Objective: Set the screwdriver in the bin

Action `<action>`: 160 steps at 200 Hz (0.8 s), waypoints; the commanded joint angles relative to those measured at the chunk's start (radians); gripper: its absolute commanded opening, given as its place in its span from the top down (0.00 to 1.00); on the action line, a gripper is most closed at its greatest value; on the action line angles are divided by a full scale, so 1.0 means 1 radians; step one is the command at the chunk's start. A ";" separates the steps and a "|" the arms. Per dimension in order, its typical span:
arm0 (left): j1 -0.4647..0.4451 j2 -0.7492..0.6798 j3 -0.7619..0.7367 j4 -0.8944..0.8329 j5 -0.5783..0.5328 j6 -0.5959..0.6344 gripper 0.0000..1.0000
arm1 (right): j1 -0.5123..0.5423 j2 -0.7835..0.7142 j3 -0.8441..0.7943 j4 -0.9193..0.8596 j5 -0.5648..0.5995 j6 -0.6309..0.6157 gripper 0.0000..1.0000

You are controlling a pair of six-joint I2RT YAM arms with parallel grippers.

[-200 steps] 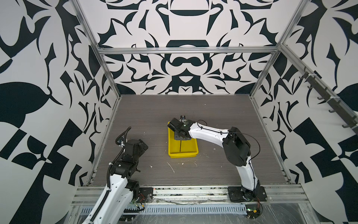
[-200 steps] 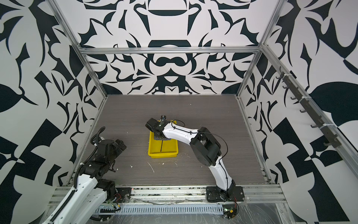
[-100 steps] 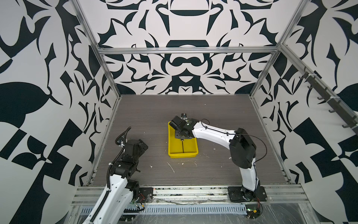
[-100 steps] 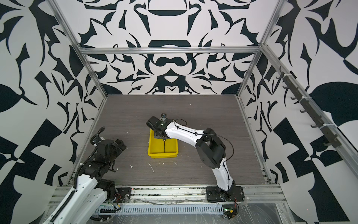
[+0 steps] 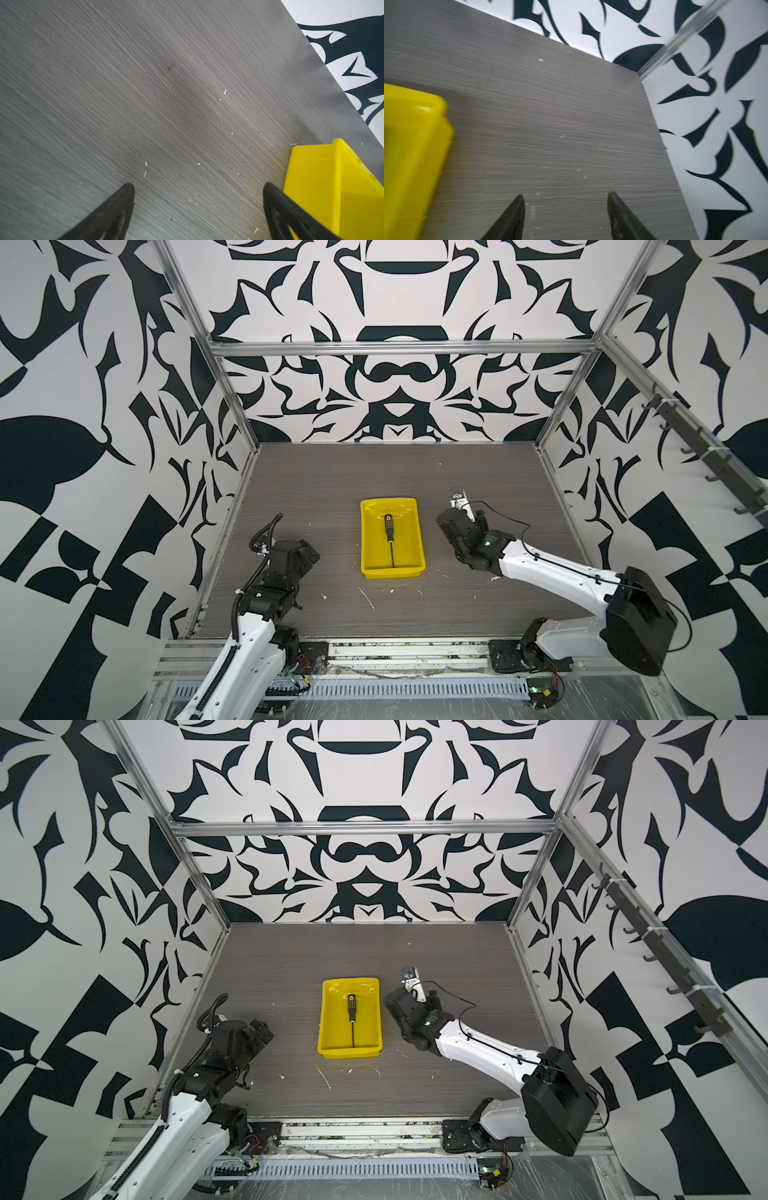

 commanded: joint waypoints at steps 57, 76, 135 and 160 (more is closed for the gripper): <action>0.002 -0.001 -0.010 0.011 0.000 -0.027 0.01 | -0.226 -0.046 -0.374 0.848 -0.160 -0.490 0.36; 0.002 -0.001 -0.010 0.011 0.001 -0.025 0.01 | -0.284 0.026 -0.374 0.880 -0.181 -0.460 0.36; 0.003 -0.001 -0.010 0.011 0.000 -0.025 0.01 | -0.389 0.136 -0.415 1.041 -0.224 -0.380 0.00; 0.003 0.001 -0.010 0.011 0.002 -0.025 0.01 | -0.434 0.166 -0.424 1.088 -0.260 -0.319 0.00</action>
